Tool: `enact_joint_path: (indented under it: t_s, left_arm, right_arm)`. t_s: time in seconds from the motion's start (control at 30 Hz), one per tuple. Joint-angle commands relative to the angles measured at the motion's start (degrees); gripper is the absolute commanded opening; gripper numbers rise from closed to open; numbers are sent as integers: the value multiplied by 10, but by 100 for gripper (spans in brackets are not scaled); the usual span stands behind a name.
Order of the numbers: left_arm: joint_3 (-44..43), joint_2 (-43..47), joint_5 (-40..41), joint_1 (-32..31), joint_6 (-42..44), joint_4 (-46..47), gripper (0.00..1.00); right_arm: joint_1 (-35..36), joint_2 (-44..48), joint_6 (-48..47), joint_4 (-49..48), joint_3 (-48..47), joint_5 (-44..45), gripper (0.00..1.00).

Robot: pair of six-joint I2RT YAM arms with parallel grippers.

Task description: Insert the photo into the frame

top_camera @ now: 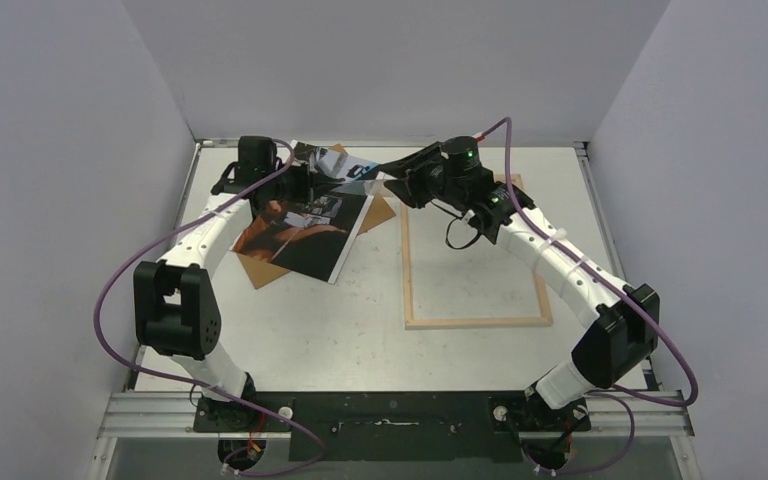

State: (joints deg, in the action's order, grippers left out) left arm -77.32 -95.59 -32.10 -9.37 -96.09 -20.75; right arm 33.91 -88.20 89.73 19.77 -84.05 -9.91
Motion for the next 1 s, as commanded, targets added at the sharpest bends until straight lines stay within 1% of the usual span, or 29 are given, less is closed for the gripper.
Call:
enact_joint_path:
  t_s: [0.0,0.07,0.17,0.27,0.33,0.37,0.43,0.47,0.53,0.6,0.63,0.67,0.73,0.8,0.87,0.97]
  left_arm:
    - [-40,-2,19,-5,11,42,0]
    - [-40,-7,14,-3,10,50,0]
    - [-45,-17,9,1,10,61,0]
    - [-63,-33,3,6,18,58,0]
    - [-79,-42,-2,10,28,39,0]
    - [-88,-46,-3,13,34,31,0]
    - [-102,-52,-5,15,45,16,0]
    - [-109,-55,-7,16,51,6,0]
    - [-120,-59,-7,16,59,-11,0]
    - [-123,-60,-9,16,62,-22,0]
    - [-123,-61,-12,16,61,-23,0]
    - [-122,-61,-13,17,58,-23,0]
    - [-122,-61,-17,16,55,-23,0]
    - [-123,-60,-19,17,53,-23,0]
    - [-122,-59,-21,20,52,-25,0]
    - [-120,-57,-23,23,51,-27,0]
  right_arm:
    - [6,48,2,-43,24,-12,45]
    - [6,63,2,-57,43,-10,55]
    - [6,84,-1,-95,68,-15,66]
    - [4,105,-36,-137,70,-27,72]
    - [2,111,-86,-164,58,-44,75]
    - [0,112,-124,-170,45,-59,76]
    - [-3,108,-219,-147,8,-95,78]
    - [-4,104,-287,-115,-20,-113,79]
    - [6,95,-439,4,-84,-123,81]
    - [25,93,-572,91,-112,-90,82]
    - [36,94,-647,121,-117,-54,83]
    - [49,97,-693,142,-116,-21,84]
    - [74,99,-767,167,-104,38,85]
    - [98,100,-825,171,-83,83,85]
    - [112,95,-869,171,-61,117,85]
    - [115,80,-918,178,-36,142,85]
